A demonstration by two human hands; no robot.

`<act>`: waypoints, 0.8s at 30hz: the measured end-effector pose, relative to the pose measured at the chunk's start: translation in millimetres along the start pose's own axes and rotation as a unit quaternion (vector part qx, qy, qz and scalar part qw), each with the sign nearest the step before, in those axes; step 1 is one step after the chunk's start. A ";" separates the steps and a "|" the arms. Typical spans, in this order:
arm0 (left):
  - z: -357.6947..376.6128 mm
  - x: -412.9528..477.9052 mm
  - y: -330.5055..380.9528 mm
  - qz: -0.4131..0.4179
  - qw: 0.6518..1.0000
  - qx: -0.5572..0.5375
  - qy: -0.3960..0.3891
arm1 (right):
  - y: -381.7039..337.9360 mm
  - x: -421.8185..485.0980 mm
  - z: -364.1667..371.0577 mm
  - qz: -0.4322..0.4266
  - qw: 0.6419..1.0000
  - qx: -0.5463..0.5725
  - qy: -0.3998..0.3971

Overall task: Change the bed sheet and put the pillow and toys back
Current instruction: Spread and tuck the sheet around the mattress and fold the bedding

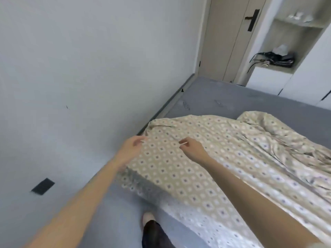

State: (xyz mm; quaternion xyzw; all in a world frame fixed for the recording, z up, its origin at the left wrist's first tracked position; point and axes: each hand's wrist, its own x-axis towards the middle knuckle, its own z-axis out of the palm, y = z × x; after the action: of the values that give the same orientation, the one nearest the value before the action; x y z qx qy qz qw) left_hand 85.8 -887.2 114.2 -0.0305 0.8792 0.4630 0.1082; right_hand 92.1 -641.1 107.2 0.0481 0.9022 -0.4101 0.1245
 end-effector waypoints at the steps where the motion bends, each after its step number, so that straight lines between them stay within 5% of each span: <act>1: -14.4 16.9 -6.8 -0.008 1.000 0.003 0.002 | -10.8 23.1 12.3 -0.003 1.000 0.000 -0.006; 16: -148.3 247.5 -65.9 -0.049 0.995 0.052 -0.066 | -118.8 257.2 104.7 0.099 0.994 0.020 -0.031; 24: -125.3 365.7 -119.2 -0.041 0.954 0.101 -0.278 | -88.4 282.5 163.0 0.271 0.957 0.089 0.051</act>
State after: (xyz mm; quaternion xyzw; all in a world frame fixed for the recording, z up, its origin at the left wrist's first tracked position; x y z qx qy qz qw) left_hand -272.6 -1040.9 6.7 0.0744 0.8544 0.3570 0.3702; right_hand -166.8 -826.2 -6.2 0.3225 0.8202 -0.4367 0.1804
